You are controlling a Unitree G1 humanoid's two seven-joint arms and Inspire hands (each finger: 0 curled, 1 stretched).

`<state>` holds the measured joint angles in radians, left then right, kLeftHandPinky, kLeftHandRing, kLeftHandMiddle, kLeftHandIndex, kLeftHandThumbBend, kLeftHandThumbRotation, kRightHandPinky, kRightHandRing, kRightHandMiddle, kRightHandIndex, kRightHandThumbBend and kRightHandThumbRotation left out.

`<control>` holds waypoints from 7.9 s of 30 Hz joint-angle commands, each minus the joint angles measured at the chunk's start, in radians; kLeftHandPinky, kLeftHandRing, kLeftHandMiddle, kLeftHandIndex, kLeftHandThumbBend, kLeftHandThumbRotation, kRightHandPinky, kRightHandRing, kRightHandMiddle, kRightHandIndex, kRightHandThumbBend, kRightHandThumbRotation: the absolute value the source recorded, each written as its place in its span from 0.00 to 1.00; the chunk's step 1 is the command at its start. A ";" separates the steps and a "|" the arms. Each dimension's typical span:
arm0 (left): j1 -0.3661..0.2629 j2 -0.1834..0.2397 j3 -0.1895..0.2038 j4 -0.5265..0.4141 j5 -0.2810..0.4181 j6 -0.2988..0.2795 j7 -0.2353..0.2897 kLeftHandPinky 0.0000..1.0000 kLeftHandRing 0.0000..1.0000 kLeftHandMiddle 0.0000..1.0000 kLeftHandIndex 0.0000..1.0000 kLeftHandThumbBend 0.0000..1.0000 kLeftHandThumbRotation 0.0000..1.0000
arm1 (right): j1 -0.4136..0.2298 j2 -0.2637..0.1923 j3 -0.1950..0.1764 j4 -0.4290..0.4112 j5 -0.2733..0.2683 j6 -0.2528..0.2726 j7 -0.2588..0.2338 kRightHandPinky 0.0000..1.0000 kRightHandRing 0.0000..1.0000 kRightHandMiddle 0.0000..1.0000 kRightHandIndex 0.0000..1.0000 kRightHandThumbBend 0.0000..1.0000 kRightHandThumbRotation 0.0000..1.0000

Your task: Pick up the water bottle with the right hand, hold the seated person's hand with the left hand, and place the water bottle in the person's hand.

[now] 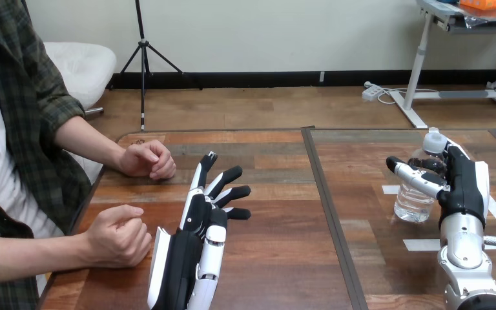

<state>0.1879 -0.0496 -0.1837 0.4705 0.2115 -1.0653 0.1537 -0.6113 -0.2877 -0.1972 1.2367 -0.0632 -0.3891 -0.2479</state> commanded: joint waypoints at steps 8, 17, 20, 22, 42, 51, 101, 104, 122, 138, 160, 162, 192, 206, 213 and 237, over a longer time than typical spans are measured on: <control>-0.024 -0.022 0.002 -0.049 0.007 -0.004 0.000 0.65 0.78 0.86 0.97 0.21 1.00 | -0.093 -0.018 0.015 0.009 -0.011 0.018 -0.001 0.81 0.85 0.85 0.84 0.71 0.00; -0.018 -0.024 0.002 -0.058 0.008 0.004 0.002 0.65 0.78 0.86 0.97 0.21 1.00 | -0.093 -0.019 0.017 0.020 -0.011 0.024 0.007 0.83 0.86 0.86 0.85 0.71 0.00; -0.017 -0.024 0.004 -0.057 0.011 0.003 0.004 0.65 0.78 0.86 0.97 0.21 1.00 | -0.094 -0.020 0.023 0.024 -0.018 0.028 0.004 0.83 0.85 0.86 0.85 0.72 0.00; -0.017 -0.023 0.003 -0.057 0.012 0.003 0.004 0.65 0.78 0.86 0.97 0.21 1.00 | -0.095 -0.021 0.026 0.026 -0.022 0.032 0.002 0.83 0.85 0.86 0.84 0.72 0.00; -0.012 -0.026 0.000 -0.057 0.008 0.003 0.002 0.66 0.78 0.86 0.97 0.21 1.00 | -0.094 -0.011 0.037 0.025 -0.025 0.040 0.004 0.80 0.83 0.85 0.83 0.75 0.00; -0.010 -0.026 0.000 -0.057 0.011 0.004 0.003 0.66 0.78 0.85 0.97 0.21 1.00 | -0.098 0.000 0.017 0.031 0.000 0.046 -0.002 0.77 0.77 0.77 0.81 0.75 0.00; -0.008 -0.035 -0.001 -0.049 0.012 0.008 0.015 0.65 0.77 0.84 0.95 0.20 1.00 | -0.108 0.003 0.030 0.046 -0.009 0.053 -0.082 0.50 0.53 0.54 0.58 0.76 0.00; -0.010 -0.035 -0.001 -0.047 0.015 0.007 0.018 0.65 0.77 0.84 0.94 0.20 1.00 | -0.107 0.002 0.028 0.046 -0.006 0.049 -0.078 0.50 0.53 0.54 0.58 0.76 0.00; -0.018 -0.038 -0.001 -0.039 0.018 0.008 0.023 0.65 0.77 0.83 0.94 0.19 1.00 | -0.104 0.003 0.032 0.038 -0.010 0.026 -0.084 0.48 0.51 0.53 0.57 0.76 0.00; -0.028 -0.037 0.000 -0.033 0.015 0.002 0.028 0.65 0.77 0.83 0.94 0.18 1.00 | -0.096 0.006 0.034 0.026 -0.009 -0.044 -0.069 0.43 0.48 0.53 0.55 0.75 0.00; -0.034 -0.033 0.005 -0.037 0.039 0.010 0.052 0.65 0.76 0.83 0.93 0.21 1.00 | -0.094 0.020 0.046 0.005 -0.012 -0.145 -0.056 0.39 0.44 0.50 0.52 0.77 0.00; -0.036 -0.032 0.005 -0.039 0.037 0.010 0.051 0.65 0.77 0.83 0.93 0.20 1.00 | -0.092 0.021 0.051 -0.001 -0.018 -0.157 -0.059 0.39 0.44 0.50 0.52 0.77 0.00; -0.048 0.042 0.026 -0.134 -0.028 0.081 -0.034 0.71 0.80 0.85 0.90 0.18 0.59 | -0.062 0.068 0.048 -0.053 0.018 -0.317 0.110 0.39 0.44 0.49 0.51 0.74 0.00; -0.022 0.151 0.153 -0.329 0.184 0.231 0.001 0.71 0.84 0.86 0.84 0.59 0.03 | -0.034 0.085 0.080 -0.090 -0.001 -0.387 0.158 0.38 0.42 0.47 0.49 0.76 0.00; 0.003 0.192 0.219 -0.427 0.300 0.323 0.052 0.70 0.85 0.88 0.84 0.73 0.00 | -0.018 0.099 0.090 -0.118 0.006 -0.394 0.179 0.36 0.41 0.47 0.49 0.77 0.00; 0.075 0.314 0.324 -0.661 0.831 0.827 0.207 0.69 0.80 0.82 0.76 0.98 0.00 | 0.007 0.111 0.122 -0.160 -0.020 -0.403 0.188 0.35 0.41 0.46 0.49 0.74 0.00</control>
<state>0.2796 0.2230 0.1313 -0.1223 0.9795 -0.3212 0.3644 -0.5565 -0.1786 -0.0762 1.1520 -0.0858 -0.7464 -0.0597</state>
